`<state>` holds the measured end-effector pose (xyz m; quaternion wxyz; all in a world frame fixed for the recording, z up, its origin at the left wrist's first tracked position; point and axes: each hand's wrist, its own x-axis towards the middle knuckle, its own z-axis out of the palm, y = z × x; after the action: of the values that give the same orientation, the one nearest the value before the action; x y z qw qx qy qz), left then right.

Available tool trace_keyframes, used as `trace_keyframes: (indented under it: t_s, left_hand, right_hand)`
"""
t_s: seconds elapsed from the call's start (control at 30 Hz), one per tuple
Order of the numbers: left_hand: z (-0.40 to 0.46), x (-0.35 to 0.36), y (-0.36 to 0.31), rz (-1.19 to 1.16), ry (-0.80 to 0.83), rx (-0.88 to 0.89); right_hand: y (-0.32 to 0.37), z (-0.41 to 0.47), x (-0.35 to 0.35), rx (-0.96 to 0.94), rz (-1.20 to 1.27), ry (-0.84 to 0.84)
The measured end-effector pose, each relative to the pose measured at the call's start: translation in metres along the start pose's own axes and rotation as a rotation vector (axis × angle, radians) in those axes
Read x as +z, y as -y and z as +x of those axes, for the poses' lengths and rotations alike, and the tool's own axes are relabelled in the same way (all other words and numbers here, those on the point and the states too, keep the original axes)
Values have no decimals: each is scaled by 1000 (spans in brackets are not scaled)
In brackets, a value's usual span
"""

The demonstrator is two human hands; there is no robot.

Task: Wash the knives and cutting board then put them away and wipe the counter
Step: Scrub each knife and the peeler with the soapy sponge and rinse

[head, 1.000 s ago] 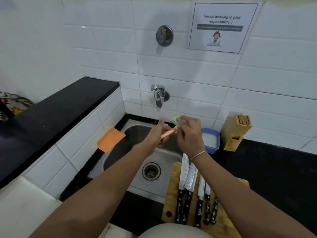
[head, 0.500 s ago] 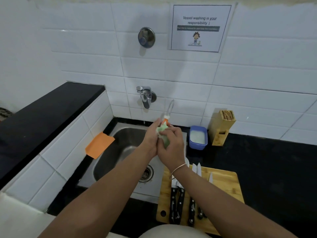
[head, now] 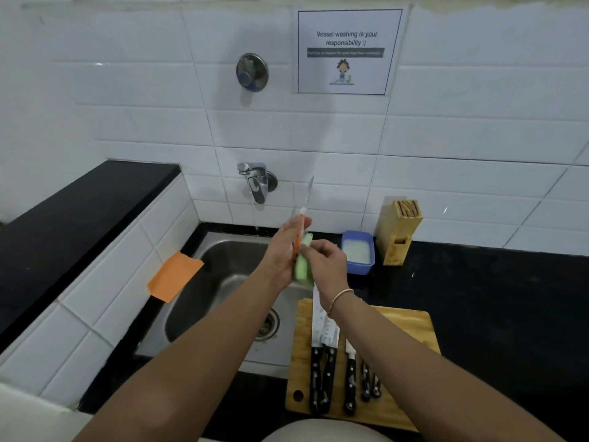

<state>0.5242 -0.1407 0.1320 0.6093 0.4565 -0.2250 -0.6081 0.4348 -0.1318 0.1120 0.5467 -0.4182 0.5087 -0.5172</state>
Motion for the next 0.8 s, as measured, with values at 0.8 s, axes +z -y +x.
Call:
trace_keyframes:
  t_s: [0.8]
  left_hand:
    - [9, 9, 14, -86, 22, -150]
  right_hand:
    - [-17, 7, -29, -688, -531, 44]
